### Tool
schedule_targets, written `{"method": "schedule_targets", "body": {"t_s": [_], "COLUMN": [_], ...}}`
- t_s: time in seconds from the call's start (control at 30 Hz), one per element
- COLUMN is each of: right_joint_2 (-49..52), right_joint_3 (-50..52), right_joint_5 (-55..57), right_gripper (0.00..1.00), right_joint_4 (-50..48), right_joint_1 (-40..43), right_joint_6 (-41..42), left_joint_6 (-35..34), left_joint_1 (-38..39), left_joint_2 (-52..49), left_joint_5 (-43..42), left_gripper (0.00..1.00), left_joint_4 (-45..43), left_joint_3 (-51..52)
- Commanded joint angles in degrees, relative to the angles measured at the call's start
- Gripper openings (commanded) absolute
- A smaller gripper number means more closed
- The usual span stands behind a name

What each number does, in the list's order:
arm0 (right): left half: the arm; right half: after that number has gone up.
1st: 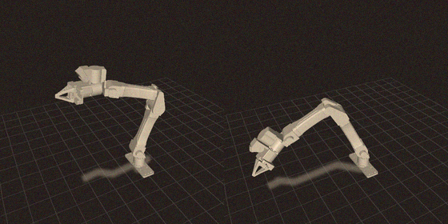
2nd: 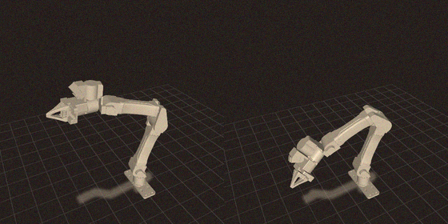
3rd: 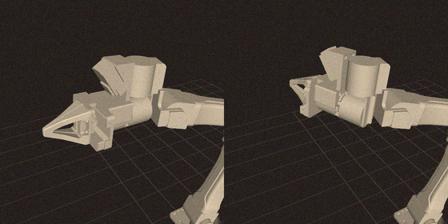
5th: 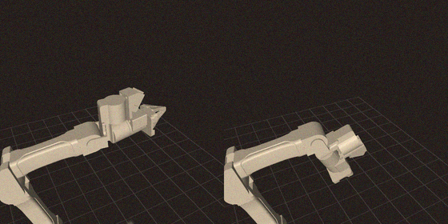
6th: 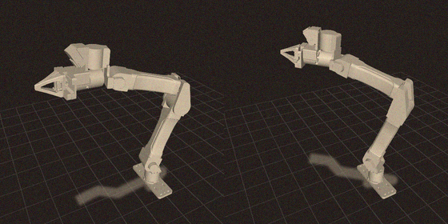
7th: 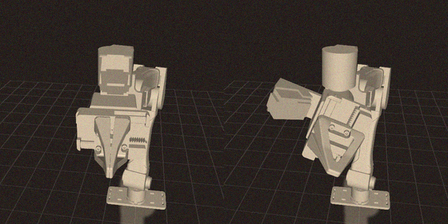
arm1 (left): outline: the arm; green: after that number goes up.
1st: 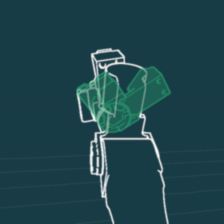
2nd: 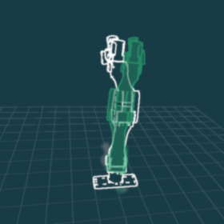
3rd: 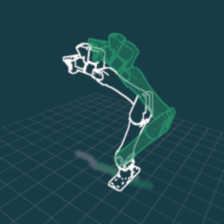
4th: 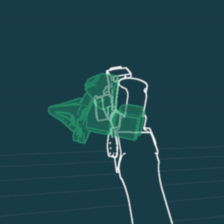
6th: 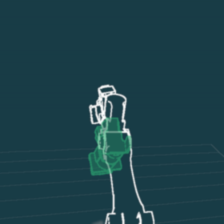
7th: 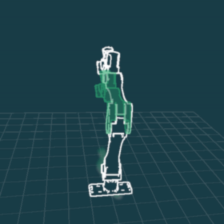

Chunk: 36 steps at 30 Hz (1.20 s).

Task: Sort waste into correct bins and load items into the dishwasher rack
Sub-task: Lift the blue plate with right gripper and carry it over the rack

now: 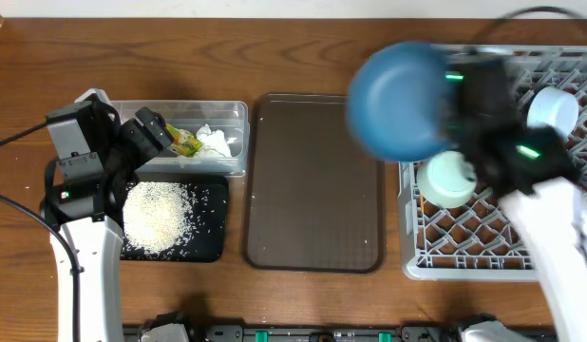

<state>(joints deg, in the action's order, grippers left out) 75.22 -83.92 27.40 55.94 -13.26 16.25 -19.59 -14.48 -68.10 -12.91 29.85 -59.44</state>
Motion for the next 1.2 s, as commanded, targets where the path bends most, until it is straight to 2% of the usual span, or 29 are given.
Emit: {"method": "schedule_targets", "body": {"t_s": [0.0,0.2,0.33,0.4,0.6,0.73,0.93,1.17], "right_joint_2": [-4.13,-6.99,-5.62,-4.55,-0.52,2.80,7.87,11.65], "right_joint_3": [-0.42,-0.42,-0.39,-0.39,-0.39,-0.39,-0.39,-0.39], "right_joint_5": [11.06,17.62,28.35,33.20,39.76,42.82,42.84,41.55], "right_gripper": [0.01,0.01,0.01,0.01,0.01,0.01,0.01,0.01], "right_joint_4": [2.01,9.20,13.29,13.27,13.68,11.65,3.45,2.78], "right_joint_1": [6.01,14.99,17.49,17.94,18.10,20.41,27.98,31.98], "right_joint_6": [-5.25,-14.69,-22.05,-25.03,-40.19,-46.69,-54.60,-55.04], "left_joint_6": [0.50,0.50,0.50,0.48,0.50,0.50,0.50,0.50], "left_joint_1": [-0.24,-0.24,-0.24,-0.24,-0.24,-0.24,-0.24,-0.24], "left_joint_2": [-0.17,-0.17,-0.48,-0.81,-1.05,-1.05,-1.05,-1.05], "left_joint_5": [0.55,0.55,0.55,0.55,0.55,0.55,0.55,0.55], "left_gripper": [0.95,0.95,0.95,0.95,0.95,0.95,0.95,0.95], "left_joint_4": [0.11,0.11,0.11,0.13,0.11,0.11,0.11,0.11], "left_joint_3": [0.20,0.20,0.20,0.20,0.20,0.20,0.20,0.20]}}
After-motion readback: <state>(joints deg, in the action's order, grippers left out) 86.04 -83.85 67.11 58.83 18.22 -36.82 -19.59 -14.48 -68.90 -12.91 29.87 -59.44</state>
